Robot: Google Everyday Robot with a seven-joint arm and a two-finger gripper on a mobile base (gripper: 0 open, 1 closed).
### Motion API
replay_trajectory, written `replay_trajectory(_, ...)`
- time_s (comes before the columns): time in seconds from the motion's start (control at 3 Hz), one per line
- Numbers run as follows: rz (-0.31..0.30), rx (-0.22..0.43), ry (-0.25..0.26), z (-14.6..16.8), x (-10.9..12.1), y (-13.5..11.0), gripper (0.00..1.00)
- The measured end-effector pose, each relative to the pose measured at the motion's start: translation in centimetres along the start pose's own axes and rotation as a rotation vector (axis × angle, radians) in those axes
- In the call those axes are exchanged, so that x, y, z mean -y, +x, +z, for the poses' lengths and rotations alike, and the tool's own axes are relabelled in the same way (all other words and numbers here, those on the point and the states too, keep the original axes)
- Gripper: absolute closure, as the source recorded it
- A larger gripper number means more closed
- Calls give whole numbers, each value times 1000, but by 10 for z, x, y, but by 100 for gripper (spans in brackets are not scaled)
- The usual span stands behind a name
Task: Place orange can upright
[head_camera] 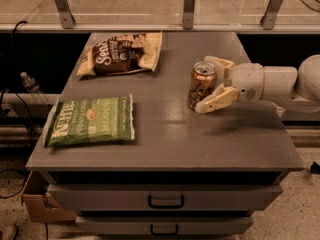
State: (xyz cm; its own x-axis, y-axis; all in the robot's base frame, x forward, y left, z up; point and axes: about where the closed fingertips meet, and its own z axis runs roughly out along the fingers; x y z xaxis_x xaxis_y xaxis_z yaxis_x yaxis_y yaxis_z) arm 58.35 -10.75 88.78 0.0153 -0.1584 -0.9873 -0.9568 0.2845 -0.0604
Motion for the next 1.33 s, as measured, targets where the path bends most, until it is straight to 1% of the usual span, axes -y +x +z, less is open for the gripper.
replay_trajectory(0.33, -11, -76, 16, -5, -6, 1, 0)
replay_trajectory(0.67, -38, -229, 44, -22, -18, 1, 0)
replay_trajectory(1.0, -67, -454, 78, -42, -28, 4, 0)
replay_trajectory(1.33, -76, -662, 120, -69, -33, 13, 0)
